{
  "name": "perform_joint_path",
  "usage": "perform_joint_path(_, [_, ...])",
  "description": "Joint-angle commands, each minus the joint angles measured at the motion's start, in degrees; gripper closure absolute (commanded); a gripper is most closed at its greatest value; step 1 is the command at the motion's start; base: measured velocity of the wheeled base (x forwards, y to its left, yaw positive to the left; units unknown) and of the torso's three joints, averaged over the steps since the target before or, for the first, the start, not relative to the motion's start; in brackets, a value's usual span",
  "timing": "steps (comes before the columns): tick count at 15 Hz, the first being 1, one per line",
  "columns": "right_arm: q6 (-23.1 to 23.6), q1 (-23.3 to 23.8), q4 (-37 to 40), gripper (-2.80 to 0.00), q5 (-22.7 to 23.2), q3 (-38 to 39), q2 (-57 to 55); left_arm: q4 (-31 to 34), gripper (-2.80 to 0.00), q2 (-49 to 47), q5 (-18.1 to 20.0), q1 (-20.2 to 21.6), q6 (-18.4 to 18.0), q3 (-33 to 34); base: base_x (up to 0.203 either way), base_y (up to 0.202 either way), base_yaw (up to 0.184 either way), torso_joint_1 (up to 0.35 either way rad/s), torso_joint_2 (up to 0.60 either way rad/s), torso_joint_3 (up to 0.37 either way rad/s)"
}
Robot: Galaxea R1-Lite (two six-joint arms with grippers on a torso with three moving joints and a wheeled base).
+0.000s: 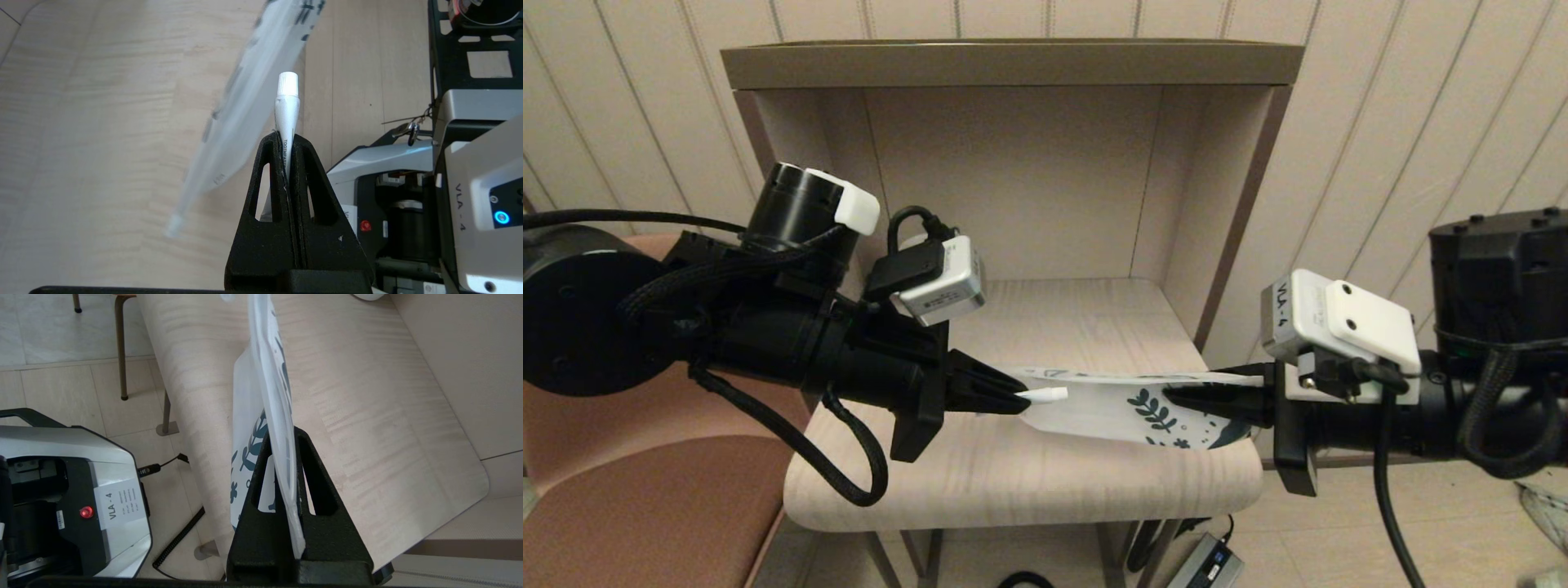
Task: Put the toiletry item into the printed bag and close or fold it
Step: Place the toothpaste in the storage bag
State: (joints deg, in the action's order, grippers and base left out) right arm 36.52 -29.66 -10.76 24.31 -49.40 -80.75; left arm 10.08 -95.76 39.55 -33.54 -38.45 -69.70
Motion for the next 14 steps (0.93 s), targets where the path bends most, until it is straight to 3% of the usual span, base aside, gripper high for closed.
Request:
perform_joint_path(1, [0.2,-0.2,-0.1,0.00,0.1,0.1,0.1,0.0,0.00,-1.6,0.3,0.0,-0.2,-1.4,0.000,0.000,0.000,0.000,0.00,0.000])
perform_joint_path(14, [0.2,-0.5,-0.1,0.00,0.1,0.6,0.3,0.6,0.00,1.2,-0.7,0.2,-0.3,-2.0,0.000,0.000,0.000,0.000,0.00,0.000])
